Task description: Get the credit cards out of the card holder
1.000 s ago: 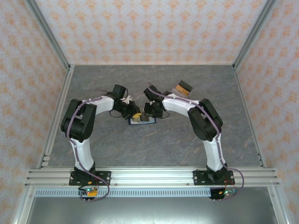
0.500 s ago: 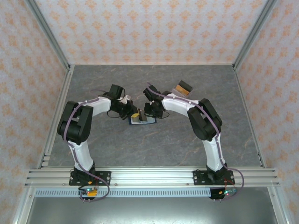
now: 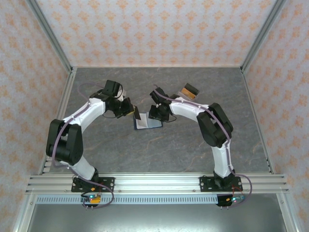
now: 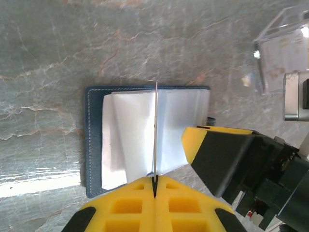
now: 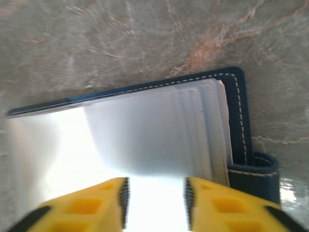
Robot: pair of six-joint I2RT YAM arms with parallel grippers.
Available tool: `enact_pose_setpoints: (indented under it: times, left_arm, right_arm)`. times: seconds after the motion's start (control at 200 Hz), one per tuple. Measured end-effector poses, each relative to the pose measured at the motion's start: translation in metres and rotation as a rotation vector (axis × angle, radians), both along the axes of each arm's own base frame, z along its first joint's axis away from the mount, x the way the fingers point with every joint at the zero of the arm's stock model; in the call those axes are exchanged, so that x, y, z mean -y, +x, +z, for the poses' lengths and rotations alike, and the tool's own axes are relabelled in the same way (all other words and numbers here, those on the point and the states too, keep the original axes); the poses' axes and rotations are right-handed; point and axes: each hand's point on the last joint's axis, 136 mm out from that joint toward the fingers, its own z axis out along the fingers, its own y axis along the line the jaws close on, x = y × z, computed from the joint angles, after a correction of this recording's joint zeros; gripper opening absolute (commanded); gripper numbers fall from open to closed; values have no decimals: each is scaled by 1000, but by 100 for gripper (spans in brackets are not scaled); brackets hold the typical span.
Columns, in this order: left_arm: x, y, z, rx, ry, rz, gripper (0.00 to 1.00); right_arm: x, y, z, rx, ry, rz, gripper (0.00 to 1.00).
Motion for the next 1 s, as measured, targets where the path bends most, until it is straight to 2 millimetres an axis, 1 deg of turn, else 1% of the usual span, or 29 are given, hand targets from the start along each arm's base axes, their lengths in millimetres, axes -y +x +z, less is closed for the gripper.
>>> enact_pose_setpoints:
  times: [0.07, 0.13, 0.235, 0.315, 0.385, 0.455, 0.586, 0.711, 0.781, 0.906, 1.001]
  left_arm:
    - [1, 0, 9, 24, -10, -2, 0]
    - [4, 0, 18, 46, -34, -11, 0]
    - [14, 5, 37, 103, -101, -32, 0]
    - [23, 10, 52, 148, -167, -51, 0]
    - [31, 15, 64, 178, -227, -61, 0]
    - [37, 20, 74, 204, -276, -65, 0]
    - [45, 27, 92, 241, -353, -65, 0]
    - [49, 31, 103, 260, -400, -58, 0]
    - [50, 33, 107, 266, -417, -49, 0]
    - [51, 36, 113, 274, -443, -38, 0]
    - [52, 36, 115, 268, -456, -34, 0]
  right_arm:
    - [3, 4, 22, 43, 54, -4, 57]
    - [5, 12, 48, 98, 125, -11, 62]
    - [11, 26, 93, 193, 268, -18, 69]
    - [15, 36, 115, 239, 369, -15, 72]
    - [18, 43, 125, 253, 441, -10, 73]
    - [17, 47, 130, 248, 501, 2, 74]
    - [5, 45, 145, 237, 609, 47, 74]
    - [-7, 42, 155, 219, 695, 89, 70]
    - [-11, 41, 160, 212, 735, 102, 64]
    - [-17, 39, 168, 200, 787, 124, 49]
    - [-19, 38, 171, 182, 814, 129, 41]
